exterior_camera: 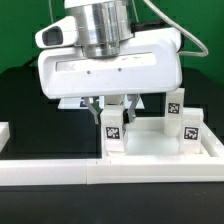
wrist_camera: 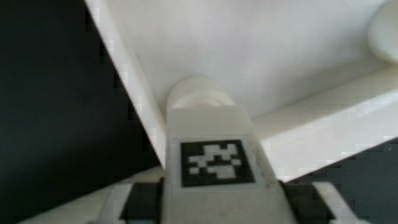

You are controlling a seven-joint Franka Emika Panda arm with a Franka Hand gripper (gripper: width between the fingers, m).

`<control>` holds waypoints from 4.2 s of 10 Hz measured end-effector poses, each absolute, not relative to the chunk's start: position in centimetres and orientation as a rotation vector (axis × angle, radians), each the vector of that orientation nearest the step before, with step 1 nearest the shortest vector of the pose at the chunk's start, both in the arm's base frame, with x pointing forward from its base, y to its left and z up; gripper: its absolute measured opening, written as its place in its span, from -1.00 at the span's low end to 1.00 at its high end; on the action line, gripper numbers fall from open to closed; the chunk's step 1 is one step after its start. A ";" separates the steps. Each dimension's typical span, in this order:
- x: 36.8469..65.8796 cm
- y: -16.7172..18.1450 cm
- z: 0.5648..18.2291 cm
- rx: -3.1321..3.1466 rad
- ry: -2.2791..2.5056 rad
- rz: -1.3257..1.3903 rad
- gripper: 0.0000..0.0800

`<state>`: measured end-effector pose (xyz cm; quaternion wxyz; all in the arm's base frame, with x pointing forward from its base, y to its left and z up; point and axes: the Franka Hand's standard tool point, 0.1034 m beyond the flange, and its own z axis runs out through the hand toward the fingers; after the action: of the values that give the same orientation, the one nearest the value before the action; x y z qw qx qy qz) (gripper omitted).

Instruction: Assemble square table

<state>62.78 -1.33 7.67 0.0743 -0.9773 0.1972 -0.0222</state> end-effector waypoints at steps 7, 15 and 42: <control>62.1 0.0 7.4 -2.191 1.897 0.082 -0.27; 62.1 1.9 7.0 -2.490 1.566 0.049 0.55; 62.2 1.3 6.4 -2.608 1.327 0.009 0.61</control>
Offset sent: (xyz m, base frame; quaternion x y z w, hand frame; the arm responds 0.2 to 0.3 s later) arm -0.0017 0.0105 0.0021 0.0304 -0.0328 0.4092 0.9113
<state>62.18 1.26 6.40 0.1076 -0.8860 0.4510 0.0032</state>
